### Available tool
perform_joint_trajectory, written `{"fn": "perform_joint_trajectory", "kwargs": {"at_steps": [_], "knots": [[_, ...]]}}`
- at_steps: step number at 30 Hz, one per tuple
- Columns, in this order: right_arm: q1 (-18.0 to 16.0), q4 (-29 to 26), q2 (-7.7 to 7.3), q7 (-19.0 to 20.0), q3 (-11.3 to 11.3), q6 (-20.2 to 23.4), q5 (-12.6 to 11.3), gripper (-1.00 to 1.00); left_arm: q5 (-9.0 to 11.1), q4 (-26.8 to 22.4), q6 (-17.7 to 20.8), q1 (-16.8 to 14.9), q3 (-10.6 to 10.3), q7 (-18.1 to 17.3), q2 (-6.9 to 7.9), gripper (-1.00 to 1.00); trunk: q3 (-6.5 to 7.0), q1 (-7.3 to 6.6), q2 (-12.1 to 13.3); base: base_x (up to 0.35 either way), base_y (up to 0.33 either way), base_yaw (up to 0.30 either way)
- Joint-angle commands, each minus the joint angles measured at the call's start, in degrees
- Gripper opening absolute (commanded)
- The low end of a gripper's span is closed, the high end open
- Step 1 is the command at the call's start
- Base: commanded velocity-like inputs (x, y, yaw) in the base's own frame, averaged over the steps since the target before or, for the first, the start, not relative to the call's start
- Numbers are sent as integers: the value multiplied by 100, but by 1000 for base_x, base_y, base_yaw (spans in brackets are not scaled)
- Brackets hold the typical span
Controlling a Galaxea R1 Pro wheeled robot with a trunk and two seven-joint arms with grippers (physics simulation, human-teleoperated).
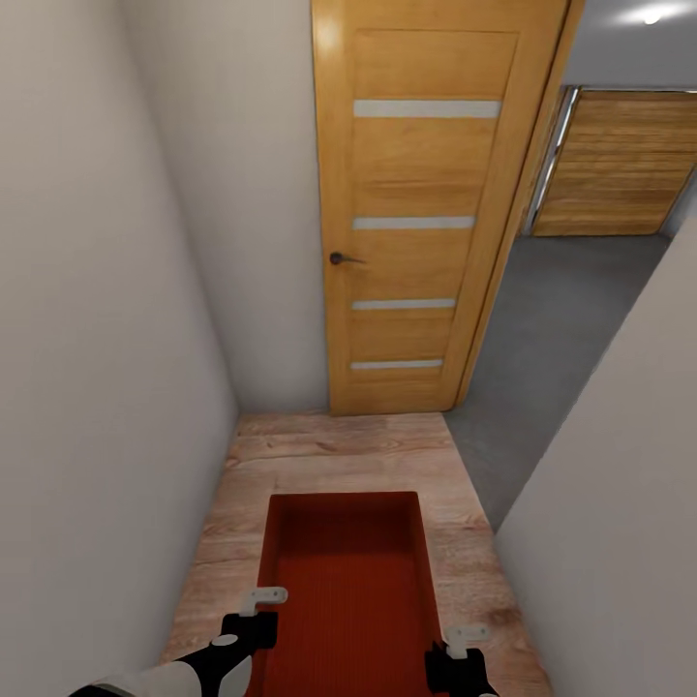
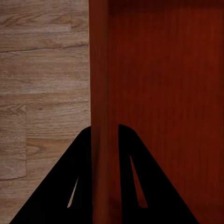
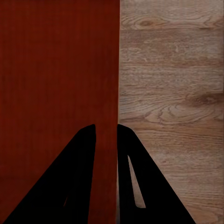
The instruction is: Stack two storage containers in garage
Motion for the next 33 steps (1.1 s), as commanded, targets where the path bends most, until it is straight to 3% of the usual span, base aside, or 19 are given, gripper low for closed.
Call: {"fn": "perform_joint_trajectory", "kwargs": {"at_steps": [1, 33], "knots": [[1, 11, -94, 113, 141, -10, 156, -100, -52, 17, -30, -19, 112, 30, 109, -100, -11, 6, -11, 325, 0, 0], [1, 11, -94, 113, 141, -1, 148, -100, -52, 17, -30, -19, 112, 28, 109, -100, -11, 6, -11, 325, 70, 0]]}}
